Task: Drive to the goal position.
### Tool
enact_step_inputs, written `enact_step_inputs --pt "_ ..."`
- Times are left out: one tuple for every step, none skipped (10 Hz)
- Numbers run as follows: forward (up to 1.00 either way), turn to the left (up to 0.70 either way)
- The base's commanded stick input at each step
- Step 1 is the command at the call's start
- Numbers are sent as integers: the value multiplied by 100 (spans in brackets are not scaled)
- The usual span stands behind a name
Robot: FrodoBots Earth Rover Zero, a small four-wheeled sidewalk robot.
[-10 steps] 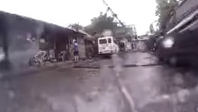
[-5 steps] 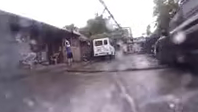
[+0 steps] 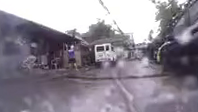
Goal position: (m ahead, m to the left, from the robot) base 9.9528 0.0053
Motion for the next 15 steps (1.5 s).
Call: enact_step_inputs --pt "100 0" --pt "100 0" --pt "100 0" --pt "100 0" --pt "100 0" --pt "100 0" --pt "100 0" --pt "100 0" --pt "100 0" --pt "100 0" --pt "100 0" --pt "100 0" --pt "100 0" --pt "100 0" --pt "100 0"
